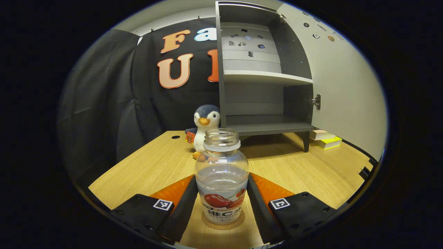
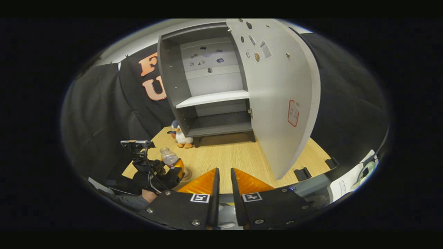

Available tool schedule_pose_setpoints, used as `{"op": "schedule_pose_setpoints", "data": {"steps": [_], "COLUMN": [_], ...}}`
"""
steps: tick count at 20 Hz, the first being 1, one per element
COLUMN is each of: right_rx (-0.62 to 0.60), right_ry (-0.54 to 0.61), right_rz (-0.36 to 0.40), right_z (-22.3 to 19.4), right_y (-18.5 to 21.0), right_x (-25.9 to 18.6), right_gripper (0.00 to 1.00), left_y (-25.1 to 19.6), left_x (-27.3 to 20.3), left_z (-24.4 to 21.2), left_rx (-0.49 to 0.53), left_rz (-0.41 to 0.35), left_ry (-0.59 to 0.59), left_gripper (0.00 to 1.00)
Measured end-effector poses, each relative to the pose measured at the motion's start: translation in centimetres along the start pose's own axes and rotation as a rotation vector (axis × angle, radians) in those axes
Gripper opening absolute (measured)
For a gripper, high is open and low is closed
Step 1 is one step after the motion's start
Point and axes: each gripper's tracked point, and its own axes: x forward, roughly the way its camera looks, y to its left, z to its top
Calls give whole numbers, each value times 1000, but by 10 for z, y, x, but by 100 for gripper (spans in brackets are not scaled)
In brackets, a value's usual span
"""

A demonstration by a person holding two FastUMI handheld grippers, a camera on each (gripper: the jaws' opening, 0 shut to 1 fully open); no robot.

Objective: Open the cabinet door with the right hand, grasp the bottle in the cabinet with the left hand and place it on the coaster, then close the cabinet door with the right hand.

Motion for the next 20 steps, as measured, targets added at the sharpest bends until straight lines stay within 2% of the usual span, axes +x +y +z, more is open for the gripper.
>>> {"op": "schedule_pose_setpoints", "data": {"steps": [2, 3, 4, 9, 14, 15, 16, 17, 18, 19, 20], "right_rx": [3, 4, 8, 17, 35, 40, 44, 45, 45, 45, 43], "right_ry": [1, 1, 1, -20, -61, -76, -93, -112, -126, -142, -172], "right_rz": [0, 1, 3, 21, 37, 38, 39, 36, 29, 25, 23], "right_z": [-2, -3, -4, 1, 10, 15, 21, 28, 36, 45, 59], "right_y": [-1, -1, -1, 4, 5, 4, 3, 1, -3, -7, -10], "right_x": [-4, -5, -7, -15, -25, -29, -33, -37, -43, -48, -54], "right_gripper": [20, 20, 20, 20, 20, 25, 20, 20, 29, 11, 20], "left_y": [3, 2, 2, 9, 11, 9, 7, 7, 7, 1, -4], "left_x": [-3, -5, -5, -15, -29, -33, -37, -43, -48, -55, -63], "left_z": [8, 11, 12, 28, 74, 86, 98, 106, 118, 132, 147], "left_rx": [11, 12, 13, 32, 66, 62, 61, 67, 69, 62, 57], "left_rz": [21, 20, 17, 37, 42, 36, 35, 41, 47, 31, 16], "left_ry": [-21, -25, -25, -30, -91, -108, -119, -117, -120, -132, -149], "left_gripper": [89, 98, 100, 99, 99, 99, 99, 99, 98, 98, 98]}}
